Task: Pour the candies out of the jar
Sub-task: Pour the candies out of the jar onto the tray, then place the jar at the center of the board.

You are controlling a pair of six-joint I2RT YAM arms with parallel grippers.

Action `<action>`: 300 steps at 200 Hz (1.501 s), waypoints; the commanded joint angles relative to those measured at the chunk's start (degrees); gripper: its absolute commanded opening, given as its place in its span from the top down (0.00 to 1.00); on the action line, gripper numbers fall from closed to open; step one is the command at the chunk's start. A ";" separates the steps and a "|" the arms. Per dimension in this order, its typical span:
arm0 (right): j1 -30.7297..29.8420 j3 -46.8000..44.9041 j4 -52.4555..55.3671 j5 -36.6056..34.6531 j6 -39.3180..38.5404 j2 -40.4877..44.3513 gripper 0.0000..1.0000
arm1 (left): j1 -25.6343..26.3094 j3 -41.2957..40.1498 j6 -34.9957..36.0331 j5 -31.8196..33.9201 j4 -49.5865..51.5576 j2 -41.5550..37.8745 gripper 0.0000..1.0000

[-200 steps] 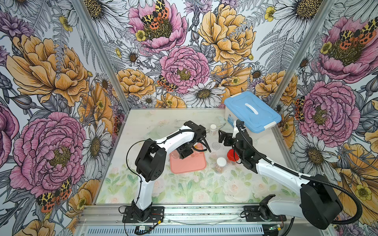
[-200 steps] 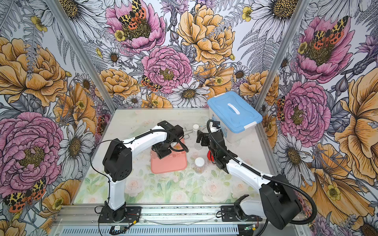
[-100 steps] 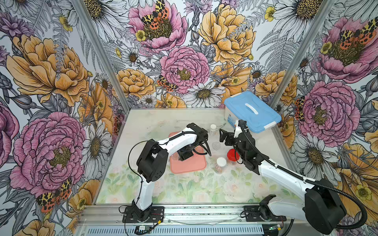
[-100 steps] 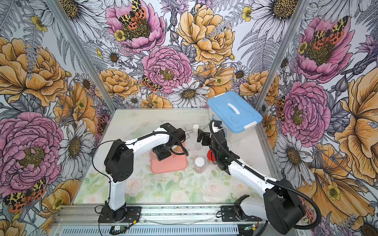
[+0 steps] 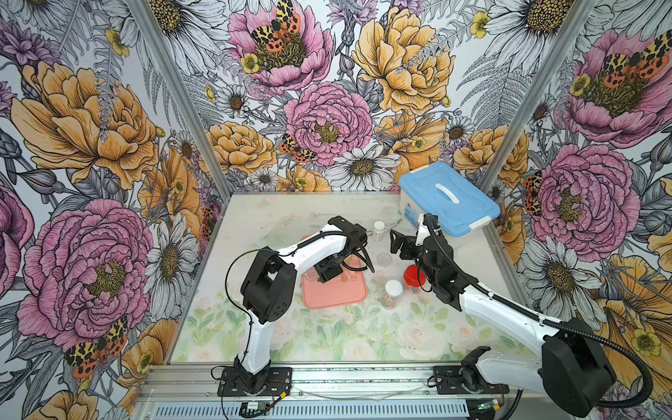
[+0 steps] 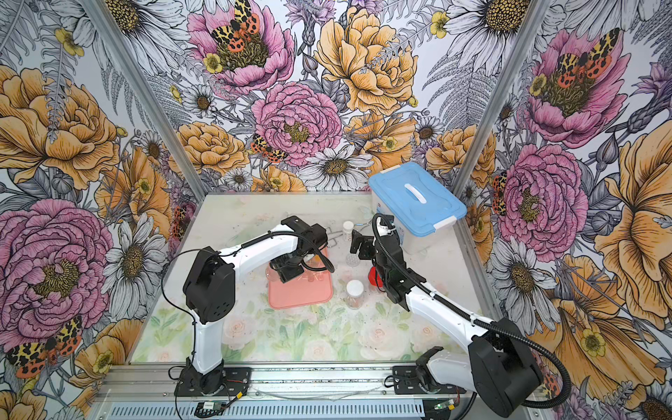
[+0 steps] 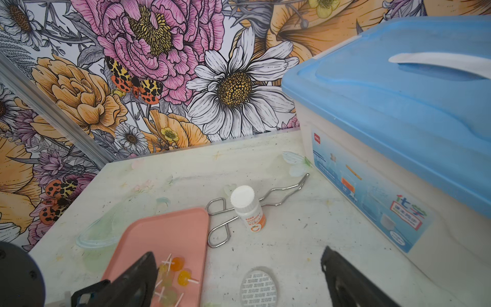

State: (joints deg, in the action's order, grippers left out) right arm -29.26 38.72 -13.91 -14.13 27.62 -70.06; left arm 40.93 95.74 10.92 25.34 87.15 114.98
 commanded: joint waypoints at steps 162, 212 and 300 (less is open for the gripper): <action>5.52 13.58 12.87 26.97 -7.45 2.28 0.01 | -6.61 -16.18 -3.69 -9.22 -45.30 -26.33 1.00; 6.01 20.58 15.02 47.94 -3.72 -1.65 0.07 | -7.44 -30.76 -5.62 -27.44 -65.89 -37.51 1.00; 1.91 24.51 11.63 57.22 4.11 -7.57 0.08 | -0.91 -42.11 -2.45 -32.95 -77.76 -45.61 1.00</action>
State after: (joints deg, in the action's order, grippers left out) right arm -25.65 60.38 -0.67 39.48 29.87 -76.14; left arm 38.24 53.65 6.59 -5.98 13.04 69.32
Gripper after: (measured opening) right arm 0.911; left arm 0.560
